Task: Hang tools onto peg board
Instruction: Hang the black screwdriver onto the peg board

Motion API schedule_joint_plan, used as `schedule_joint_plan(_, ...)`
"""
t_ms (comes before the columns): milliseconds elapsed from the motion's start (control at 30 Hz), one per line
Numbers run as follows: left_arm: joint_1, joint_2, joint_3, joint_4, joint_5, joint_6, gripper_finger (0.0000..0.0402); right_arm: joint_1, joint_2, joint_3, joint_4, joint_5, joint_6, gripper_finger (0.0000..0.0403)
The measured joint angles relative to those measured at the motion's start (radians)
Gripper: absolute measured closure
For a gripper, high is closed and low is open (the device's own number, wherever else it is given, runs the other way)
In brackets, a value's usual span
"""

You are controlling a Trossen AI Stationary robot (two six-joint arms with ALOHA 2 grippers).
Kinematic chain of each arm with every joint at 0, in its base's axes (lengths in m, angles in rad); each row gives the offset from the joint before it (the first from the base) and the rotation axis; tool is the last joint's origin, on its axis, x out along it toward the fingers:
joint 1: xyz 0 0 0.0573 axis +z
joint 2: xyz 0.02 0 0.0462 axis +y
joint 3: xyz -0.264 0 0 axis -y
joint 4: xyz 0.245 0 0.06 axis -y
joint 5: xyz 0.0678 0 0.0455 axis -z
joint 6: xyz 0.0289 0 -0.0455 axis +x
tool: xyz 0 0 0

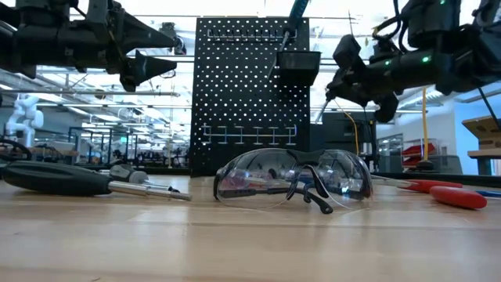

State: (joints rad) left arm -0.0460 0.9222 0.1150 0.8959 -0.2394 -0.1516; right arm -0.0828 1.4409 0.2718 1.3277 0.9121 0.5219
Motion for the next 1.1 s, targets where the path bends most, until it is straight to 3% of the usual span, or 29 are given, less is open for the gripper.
schedule_joint_plan(167, 0.0, 0.0, 0.0, 0.003, -0.001, 0.0, 0.0116, -0.092, 0.074, 0.0, 0.06, -0.025, 0.118, 0.0346)
schedule_joint_plan(300, 0.0, 0.0, 0.0, 0.004, -0.015, 0.004, 0.0116, -0.16, 0.152, 0.008, 0.241, -0.118, 0.118, 0.0346)
schedule_joint_plan(600, 0.0, -0.001, 0.0, 0.009, -0.028, 0.008, 0.0116, -0.194, 0.275, 0.163, 0.239, -0.159, 0.01, 0.0346)
schedule_joint_plan(1100, 0.0, -0.001, 0.0, -0.014, -0.029, 0.027, 0.0116, -0.207, 0.346, 0.229, 0.241, -0.146, -0.091, 0.0346)
